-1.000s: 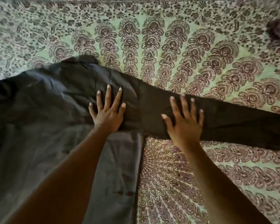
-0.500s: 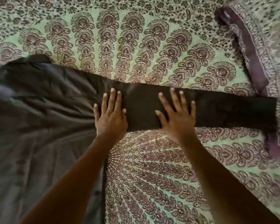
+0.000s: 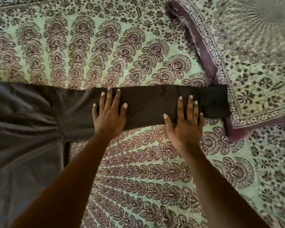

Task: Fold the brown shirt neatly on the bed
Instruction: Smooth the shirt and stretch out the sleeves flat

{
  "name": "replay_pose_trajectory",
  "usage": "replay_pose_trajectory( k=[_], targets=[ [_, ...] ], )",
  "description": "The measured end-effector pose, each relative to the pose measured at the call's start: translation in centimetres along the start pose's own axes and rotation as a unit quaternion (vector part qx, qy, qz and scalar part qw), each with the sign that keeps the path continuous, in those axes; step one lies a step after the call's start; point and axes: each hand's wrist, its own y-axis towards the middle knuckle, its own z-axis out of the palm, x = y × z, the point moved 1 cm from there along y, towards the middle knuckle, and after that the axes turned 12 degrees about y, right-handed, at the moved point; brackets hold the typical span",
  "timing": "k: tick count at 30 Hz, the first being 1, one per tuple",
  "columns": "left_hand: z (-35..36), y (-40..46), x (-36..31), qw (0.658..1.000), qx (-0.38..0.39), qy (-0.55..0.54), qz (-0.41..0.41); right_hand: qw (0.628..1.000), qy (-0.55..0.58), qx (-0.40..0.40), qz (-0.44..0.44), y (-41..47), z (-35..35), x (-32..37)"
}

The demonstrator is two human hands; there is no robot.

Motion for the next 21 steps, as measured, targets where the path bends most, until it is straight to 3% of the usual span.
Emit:
replay_pose_trajectory(
  k=[6, 7, 9, 11, 13, 16, 21],
  targets=[
    [0.6, 0.6, -0.3, 0.998, 0.032, 0.057, -0.025, 0.996, 0.044, 0.001, 0.078, 0.4, -1.0, 1.5],
    [0.7, 0.6, -0.4, 0.997, 0.030, 0.062, -0.026, 0.997, 0.054, -0.007, 0.062, 0.7, -1.0, 2.9],
    [0.8, 0.6, -0.4, 0.997, 0.028, 0.069, -0.026, 0.996, 0.068, 0.007, -0.049, 1.3, -0.4, 6.3],
    [0.9, 0.7, -0.3, 0.996, 0.033, 0.074, -0.024, 0.980, 0.088, 0.082, -0.156, 1.9, 0.9, 9.2],
    [1.0, 0.8, -0.3, 0.996, 0.032, 0.076, -0.023, 0.967, 0.063, 0.141, -0.201, 2.4, 2.1, 10.1],
    [0.9, 0.9, -0.3, 0.996, 0.043, 0.077, -0.024, 0.975, 0.013, 0.114, -0.191, 3.0, 1.8, 7.3],
    [0.5, 0.8, -0.5, 0.995, 0.058, 0.078, -0.023, 0.993, -0.031, 0.043, -0.102, 4.2, -1.5, -0.8]
  ],
)
